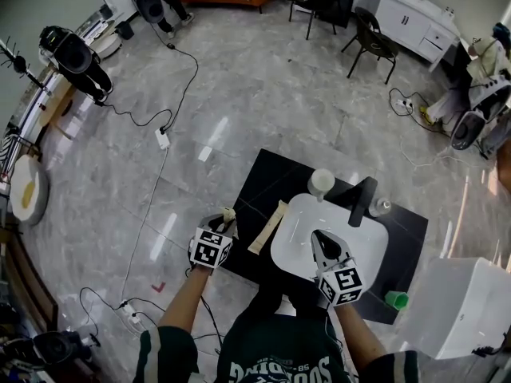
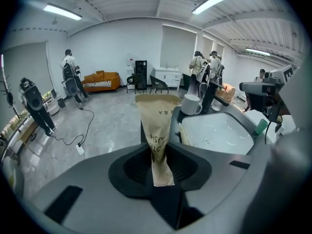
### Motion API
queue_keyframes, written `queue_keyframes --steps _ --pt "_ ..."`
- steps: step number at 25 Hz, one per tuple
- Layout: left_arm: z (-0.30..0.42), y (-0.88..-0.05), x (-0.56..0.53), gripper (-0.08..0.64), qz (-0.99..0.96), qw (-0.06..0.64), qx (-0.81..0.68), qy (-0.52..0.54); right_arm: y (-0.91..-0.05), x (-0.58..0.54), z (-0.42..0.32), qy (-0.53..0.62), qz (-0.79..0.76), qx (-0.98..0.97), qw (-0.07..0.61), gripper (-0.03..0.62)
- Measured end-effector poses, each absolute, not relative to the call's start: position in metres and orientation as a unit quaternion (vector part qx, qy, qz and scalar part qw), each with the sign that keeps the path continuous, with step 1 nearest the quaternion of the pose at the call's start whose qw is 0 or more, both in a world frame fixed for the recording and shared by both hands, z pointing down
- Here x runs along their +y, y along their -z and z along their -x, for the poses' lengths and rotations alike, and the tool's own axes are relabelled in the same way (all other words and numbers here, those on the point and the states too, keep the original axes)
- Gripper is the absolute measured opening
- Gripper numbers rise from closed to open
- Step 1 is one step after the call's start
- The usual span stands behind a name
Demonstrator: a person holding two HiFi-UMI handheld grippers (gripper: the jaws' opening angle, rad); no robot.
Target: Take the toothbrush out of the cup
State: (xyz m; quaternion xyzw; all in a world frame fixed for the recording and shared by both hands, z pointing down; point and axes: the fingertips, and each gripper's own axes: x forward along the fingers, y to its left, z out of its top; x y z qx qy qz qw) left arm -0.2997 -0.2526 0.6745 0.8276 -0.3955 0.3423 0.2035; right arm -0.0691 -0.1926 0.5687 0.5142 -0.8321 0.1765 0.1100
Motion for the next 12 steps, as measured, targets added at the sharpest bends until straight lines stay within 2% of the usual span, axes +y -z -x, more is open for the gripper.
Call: queue_keyframes --steps 12 --pt "0.263 -0.711 -0.277 0.098 -0.836 0.199 -0.369 -0.354 -0.578 -0.194 0.047 -0.186 -0.538 -0.815 0.111 0.041"
